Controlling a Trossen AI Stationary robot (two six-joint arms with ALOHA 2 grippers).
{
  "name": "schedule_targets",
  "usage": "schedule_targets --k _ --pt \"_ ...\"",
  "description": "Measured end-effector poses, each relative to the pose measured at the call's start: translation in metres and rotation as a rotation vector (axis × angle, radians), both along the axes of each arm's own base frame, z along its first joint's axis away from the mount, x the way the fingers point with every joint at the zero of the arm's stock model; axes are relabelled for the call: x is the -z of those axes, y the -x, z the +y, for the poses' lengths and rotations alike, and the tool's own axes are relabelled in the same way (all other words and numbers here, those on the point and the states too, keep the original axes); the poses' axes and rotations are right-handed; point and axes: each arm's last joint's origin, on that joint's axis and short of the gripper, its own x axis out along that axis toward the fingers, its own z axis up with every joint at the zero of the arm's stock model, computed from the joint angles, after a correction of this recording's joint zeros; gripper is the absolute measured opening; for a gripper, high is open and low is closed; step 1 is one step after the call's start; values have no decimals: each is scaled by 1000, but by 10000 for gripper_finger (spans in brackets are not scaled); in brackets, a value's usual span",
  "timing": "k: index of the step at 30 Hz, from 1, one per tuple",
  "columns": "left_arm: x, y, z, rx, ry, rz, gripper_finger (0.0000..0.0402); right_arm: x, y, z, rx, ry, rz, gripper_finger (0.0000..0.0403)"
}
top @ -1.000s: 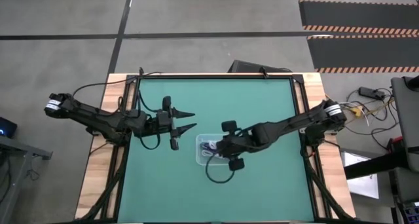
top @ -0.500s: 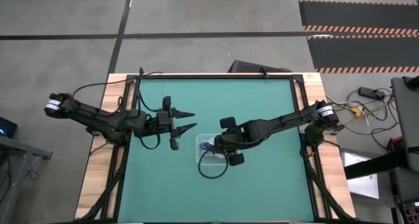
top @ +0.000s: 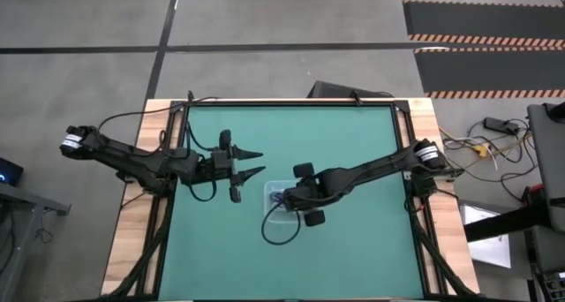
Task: Pick and place USB-C Cables
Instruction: Put the white charger cable into the transparent bin
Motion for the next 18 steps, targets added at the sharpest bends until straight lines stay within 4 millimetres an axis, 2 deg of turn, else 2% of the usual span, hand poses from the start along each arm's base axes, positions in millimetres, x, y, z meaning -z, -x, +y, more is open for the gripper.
schedule_targets --k 7,18 --pt "0 0 0 0 0 1 143 25 -10 -2 12 17 46 59" --pt "0 0 0 0 -1 1 143 47 -18 -9 31 26 92 59"
